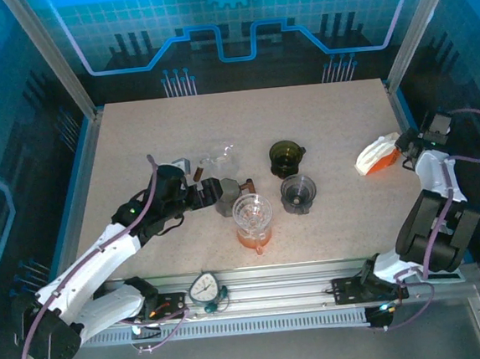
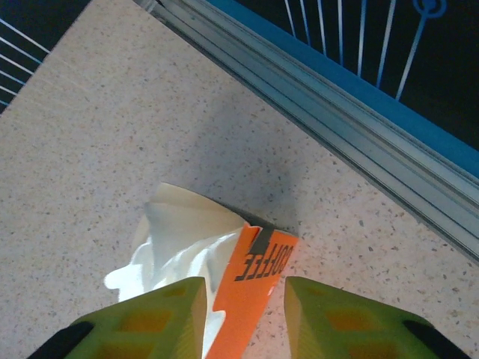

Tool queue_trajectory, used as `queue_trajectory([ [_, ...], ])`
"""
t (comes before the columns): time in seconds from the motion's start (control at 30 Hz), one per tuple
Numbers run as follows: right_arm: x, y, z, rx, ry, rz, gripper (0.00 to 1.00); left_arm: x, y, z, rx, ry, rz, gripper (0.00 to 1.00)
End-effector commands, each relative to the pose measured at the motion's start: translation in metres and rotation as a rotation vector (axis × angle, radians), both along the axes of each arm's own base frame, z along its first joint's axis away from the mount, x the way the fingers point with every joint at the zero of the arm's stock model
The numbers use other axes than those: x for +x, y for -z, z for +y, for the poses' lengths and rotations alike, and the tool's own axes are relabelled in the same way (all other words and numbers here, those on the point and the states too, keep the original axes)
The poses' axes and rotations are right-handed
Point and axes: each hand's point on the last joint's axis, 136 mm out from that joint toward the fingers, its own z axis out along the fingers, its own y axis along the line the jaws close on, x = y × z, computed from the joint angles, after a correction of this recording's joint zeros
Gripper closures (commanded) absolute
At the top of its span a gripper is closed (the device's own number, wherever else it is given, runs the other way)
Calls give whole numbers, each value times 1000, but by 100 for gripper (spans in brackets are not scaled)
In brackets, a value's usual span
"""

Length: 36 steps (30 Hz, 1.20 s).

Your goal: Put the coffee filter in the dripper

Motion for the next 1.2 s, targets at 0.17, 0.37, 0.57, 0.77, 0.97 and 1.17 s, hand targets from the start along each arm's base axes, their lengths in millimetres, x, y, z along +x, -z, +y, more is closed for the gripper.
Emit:
queue_trajectory([
  [0.17, 15, 0, -5, 32, -36, -4, 69, 2, 3, -1, -21, 3, 11, 2],
  [0.37, 19, 11, -5, 63, -50, 6, 73, 3, 6, -1, -25, 3, 20, 2],
  [0.57, 22, 21, -4, 92, -63, 19, 76, 3, 6, -1, -26, 2, 22, 3],
  [0.77, 21, 28, -5, 116, -58, 23, 78, 4, 8, -1, -30, -1, 29, 2],
  [0.97, 22, 28, -3, 115, -76, 26, 86, 5, 9, -1, -37, -1, 38, 3],
  [1.17, 24, 27, 4, 124, -134, 26, 92, 6, 11, -1, -39, -2, 44, 3],
])
